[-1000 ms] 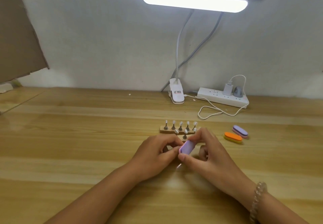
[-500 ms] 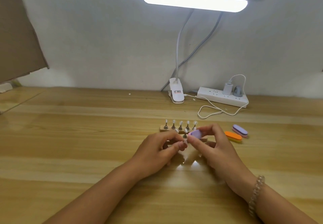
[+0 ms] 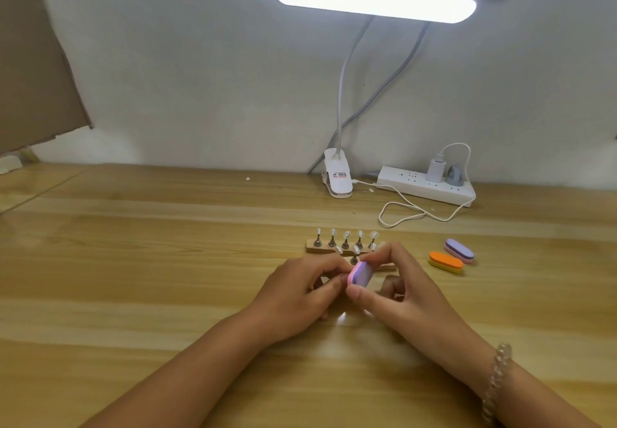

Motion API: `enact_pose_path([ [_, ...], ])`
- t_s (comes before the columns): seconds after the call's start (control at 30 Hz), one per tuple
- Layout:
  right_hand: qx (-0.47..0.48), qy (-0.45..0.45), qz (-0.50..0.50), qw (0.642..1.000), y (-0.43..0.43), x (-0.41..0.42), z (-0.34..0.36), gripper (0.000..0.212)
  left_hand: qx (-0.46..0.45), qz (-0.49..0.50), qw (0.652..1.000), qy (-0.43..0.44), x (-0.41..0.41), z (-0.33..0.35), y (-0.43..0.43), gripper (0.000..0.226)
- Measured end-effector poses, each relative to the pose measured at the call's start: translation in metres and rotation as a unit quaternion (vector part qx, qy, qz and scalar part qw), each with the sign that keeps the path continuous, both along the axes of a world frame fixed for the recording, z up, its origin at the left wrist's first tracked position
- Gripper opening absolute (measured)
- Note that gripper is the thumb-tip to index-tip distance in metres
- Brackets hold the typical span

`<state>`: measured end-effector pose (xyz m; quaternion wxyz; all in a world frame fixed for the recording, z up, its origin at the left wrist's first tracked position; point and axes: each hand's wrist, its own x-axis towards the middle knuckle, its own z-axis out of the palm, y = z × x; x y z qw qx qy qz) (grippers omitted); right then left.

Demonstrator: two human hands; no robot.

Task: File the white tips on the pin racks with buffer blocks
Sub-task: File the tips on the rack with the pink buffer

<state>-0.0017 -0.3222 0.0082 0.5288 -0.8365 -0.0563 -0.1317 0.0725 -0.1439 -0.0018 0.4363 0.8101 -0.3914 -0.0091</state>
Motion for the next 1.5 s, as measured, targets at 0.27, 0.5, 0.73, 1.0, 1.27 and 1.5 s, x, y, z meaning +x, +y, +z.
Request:
enact_pose_path([
  [0.27,-0.005,0.0,0.017,1.0,-0.004,0.003,0.001,0.026,0.02,0.014,0.999,-0.03,-0.001,-0.001,-0.002,0.011],
  [0.5,0.017,0.007,-0.005,1.0,-0.005,0.006,0.003,0.027,-0.009,0.011,1.0,-0.011,0.001,-0.001,-0.001,0.012],
  [0.73,0.075,0.04,-0.045,0.995,-0.006,0.005,0.005,0.025,0.007,0.016,1.0,-0.006,0.002,-0.002,-0.003,0.012],
  [1.0,-0.029,0.018,0.034,0.999,-0.001,-0.004,0.006,0.026,0.007,0.026,0.999,-0.026,0.001,-0.002,-0.003,0.012],
  [1.27,-0.026,0.022,0.049,0.998,-0.001,-0.005,0.007,0.027,0.02,0.022,0.999,-0.017,0.003,-0.004,-0.003,0.012],
  [1.5,-0.027,0.019,0.029,0.999,-0.002,-0.003,0.008,0.025,0.016,0.006,1.0,-0.014,0.004,-0.003,0.0,0.013],
])
